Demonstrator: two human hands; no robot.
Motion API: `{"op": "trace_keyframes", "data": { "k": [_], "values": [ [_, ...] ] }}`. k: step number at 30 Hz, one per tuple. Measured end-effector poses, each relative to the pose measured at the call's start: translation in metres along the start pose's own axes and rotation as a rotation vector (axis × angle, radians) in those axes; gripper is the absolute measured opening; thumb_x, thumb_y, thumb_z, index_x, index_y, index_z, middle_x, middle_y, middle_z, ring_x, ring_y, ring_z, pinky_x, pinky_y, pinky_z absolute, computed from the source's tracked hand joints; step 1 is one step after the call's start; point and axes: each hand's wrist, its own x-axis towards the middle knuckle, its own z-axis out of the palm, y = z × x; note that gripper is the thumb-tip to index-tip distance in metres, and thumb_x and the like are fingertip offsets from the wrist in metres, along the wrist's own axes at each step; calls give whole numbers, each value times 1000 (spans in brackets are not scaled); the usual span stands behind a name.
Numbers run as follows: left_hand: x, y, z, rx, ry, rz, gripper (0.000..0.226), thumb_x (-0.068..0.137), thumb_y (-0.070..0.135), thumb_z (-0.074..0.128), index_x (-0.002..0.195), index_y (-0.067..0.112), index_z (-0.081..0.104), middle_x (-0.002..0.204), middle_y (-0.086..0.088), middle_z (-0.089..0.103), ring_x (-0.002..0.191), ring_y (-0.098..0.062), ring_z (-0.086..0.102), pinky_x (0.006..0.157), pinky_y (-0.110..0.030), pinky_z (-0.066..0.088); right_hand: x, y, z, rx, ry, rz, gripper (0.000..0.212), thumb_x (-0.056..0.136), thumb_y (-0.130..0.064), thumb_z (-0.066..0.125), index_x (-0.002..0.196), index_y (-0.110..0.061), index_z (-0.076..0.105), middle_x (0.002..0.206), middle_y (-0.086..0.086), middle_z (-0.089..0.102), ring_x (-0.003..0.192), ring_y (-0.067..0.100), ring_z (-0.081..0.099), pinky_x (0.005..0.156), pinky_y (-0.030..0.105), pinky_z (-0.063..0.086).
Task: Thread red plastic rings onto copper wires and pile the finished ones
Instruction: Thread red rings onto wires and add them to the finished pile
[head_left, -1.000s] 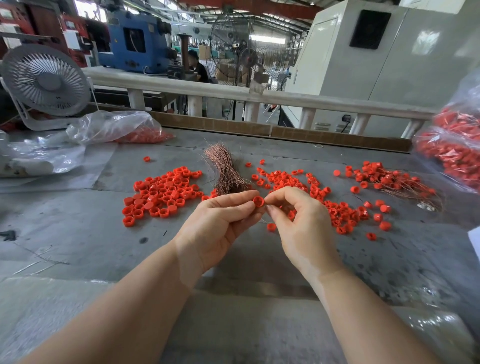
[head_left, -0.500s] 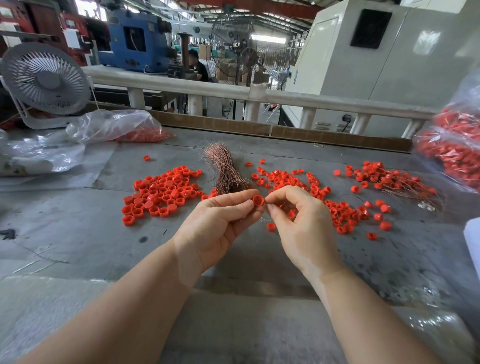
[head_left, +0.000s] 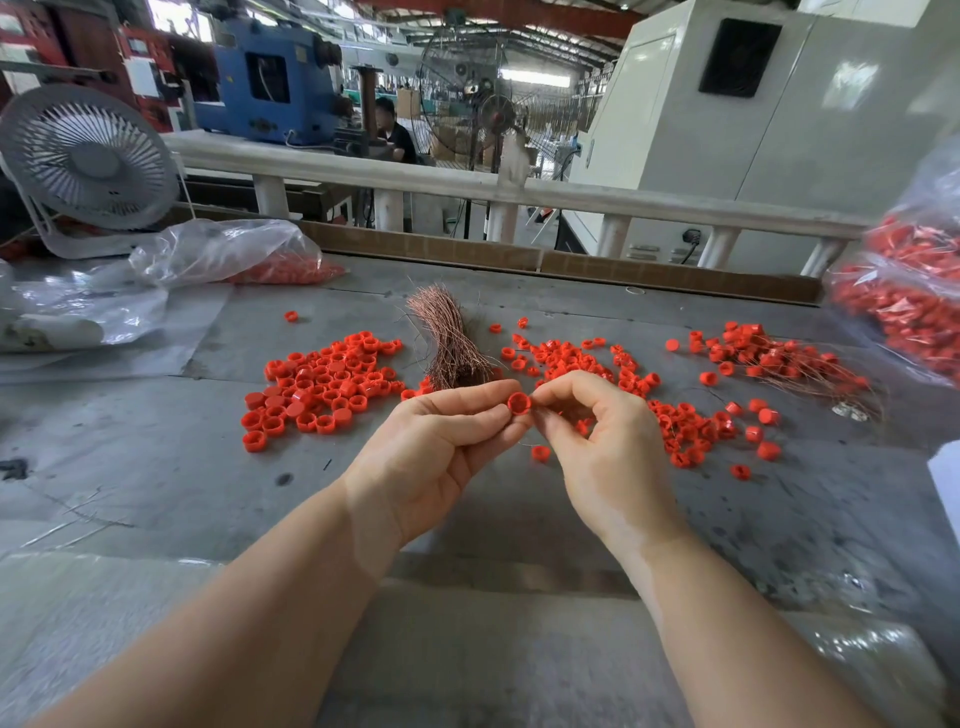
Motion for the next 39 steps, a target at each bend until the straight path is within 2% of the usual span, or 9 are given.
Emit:
{"op": "trace_keyframes", "data": {
  "k": [8,16,28,39],
  "values": [
    [0,0,0,-20,-11,-12,22,60,-5,58,70,3,75,77,-15,72,70,-18,71,60,-19,56,-1,-2,-2,15,-4,12,13,84,-5,66,79,-16,68,72,-5,63,68,19,60,62,47,54],
    [0,2,0,-50,-9,-32,25,76,-10,51,73,-1,74,79,-17,72,71,-19,71,61,-20,57,-1,-3,-2,-28,-3,2,11,85,-6,65,81,-15,69,74,-6,63,69,16,60,61,45,55],
    [1,-1,-1,-47,23,-28,19,61,-5,59,70,0,74,75,-15,71,67,-17,71,59,-19,57,-1,0,0,-34,5,-26,11,83,-6,67,78,-16,69,72,-5,63,65,15,57,60,45,54],
    [2,0,-2,-57,11,-20,19,61,-4,59,70,0,75,75,-14,72,67,-16,71,59,-19,56,-1,-4,-1,-51,8,-56,12,83,-5,66,78,-15,68,72,-4,63,64,16,57,59,46,53]
  ]
}}
